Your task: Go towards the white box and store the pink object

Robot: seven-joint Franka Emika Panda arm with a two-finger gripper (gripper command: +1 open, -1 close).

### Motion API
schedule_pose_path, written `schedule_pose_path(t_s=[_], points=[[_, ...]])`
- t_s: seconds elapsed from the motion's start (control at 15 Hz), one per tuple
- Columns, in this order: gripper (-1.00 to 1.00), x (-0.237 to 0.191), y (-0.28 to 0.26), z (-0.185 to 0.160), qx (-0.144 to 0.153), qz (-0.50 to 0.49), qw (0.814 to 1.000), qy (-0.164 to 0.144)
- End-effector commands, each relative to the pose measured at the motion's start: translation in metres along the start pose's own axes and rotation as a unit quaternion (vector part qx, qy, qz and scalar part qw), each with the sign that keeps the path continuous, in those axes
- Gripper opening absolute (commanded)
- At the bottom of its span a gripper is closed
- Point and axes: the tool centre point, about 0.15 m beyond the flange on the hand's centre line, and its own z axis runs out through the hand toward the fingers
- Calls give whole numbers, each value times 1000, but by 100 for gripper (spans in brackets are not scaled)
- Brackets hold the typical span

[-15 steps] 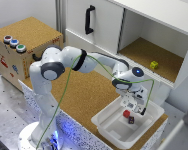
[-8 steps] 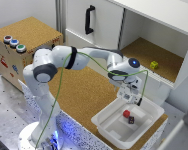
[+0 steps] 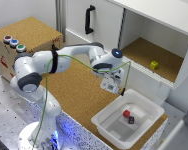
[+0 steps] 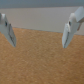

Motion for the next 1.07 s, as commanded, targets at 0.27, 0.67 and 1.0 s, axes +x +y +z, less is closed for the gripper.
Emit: schedule_pose_path(t_s=[0.27, 0.67, 1.0], points=[[100, 63, -134, 43, 19, -21, 999, -19], [100, 63, -134, 43, 19, -21, 999, -19], [100, 63, -134, 43, 19, -21, 999, -19]])
